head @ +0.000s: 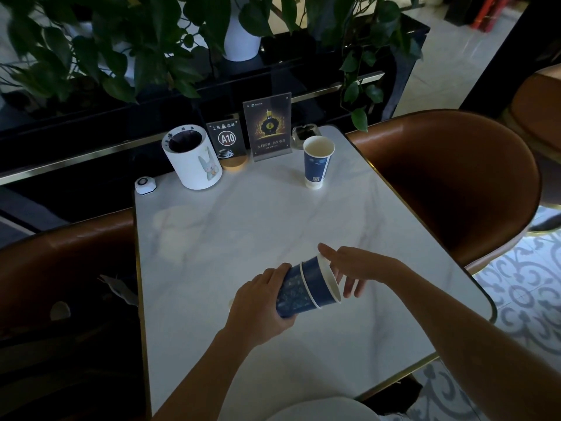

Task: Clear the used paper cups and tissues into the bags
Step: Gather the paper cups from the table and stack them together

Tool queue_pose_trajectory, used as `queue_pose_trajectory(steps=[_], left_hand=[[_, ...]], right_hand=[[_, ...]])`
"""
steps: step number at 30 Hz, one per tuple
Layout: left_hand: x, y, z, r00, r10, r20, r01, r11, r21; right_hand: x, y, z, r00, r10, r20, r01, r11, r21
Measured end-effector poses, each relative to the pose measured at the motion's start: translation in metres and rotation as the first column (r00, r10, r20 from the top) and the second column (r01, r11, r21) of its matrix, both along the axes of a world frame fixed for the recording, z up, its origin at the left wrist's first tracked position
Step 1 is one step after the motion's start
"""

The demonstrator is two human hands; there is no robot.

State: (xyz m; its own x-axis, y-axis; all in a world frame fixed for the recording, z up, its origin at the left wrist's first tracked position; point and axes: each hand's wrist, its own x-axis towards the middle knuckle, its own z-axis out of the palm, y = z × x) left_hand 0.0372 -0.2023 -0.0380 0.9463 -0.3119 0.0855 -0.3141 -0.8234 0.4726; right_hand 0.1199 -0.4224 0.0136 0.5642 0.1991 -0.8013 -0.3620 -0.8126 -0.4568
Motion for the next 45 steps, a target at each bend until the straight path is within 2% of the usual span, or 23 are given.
queue_pose_trajectory(steps=[10,19,24,29,32,35,37,41,45], left_hand=[[0.000,0.000,0.001,0.997,0.082,-0.013,-0.083,0.992,-0.090],[0.002,0.001,-0.001,0.990,0.142,0.000,-0.142,0.988,-0.066],[0.002,0.002,-0.002,0.988,0.152,-0.035,-0.154,0.982,-0.105],[0.002,0.000,-0.003,0.981,0.191,-0.043,-0.195,0.973,-0.123],[0.004,-0.001,-0.002,0.983,0.177,-0.042,-0.181,0.975,-0.127],[0.006,-0.003,0.000,0.984,0.169,-0.051,-0.175,0.974,-0.142],[0.006,-0.003,-0.001,0.984,0.168,-0.061,-0.175,0.974,-0.146],[0.004,-0.003,-0.004,0.982,0.178,-0.070,-0.187,0.970,-0.158],[0.005,-0.004,-0.001,0.981,0.184,-0.065,-0.193,0.968,-0.161]], right_hand=[[-0.010,0.002,-0.003,1.000,0.023,-0.010,-0.022,0.993,0.114],[-0.012,0.010,-0.011,0.998,0.061,-0.025,-0.057,0.990,0.127],[-0.016,0.015,-0.012,0.998,0.064,-0.002,-0.063,0.990,0.127],[-0.014,0.019,-0.015,0.996,0.050,0.071,-0.056,0.995,0.082],[-0.015,0.023,-0.018,0.959,0.040,0.281,-0.055,0.997,0.045],[-0.017,0.029,-0.020,0.912,-0.048,0.408,-0.039,0.979,0.202],[-0.020,0.036,-0.019,0.899,-0.138,0.416,0.001,0.950,0.311],[-0.027,0.048,-0.017,0.859,-0.252,0.446,0.050,0.908,0.416],[-0.035,0.057,-0.021,0.844,-0.371,0.386,0.140,0.849,0.509]])
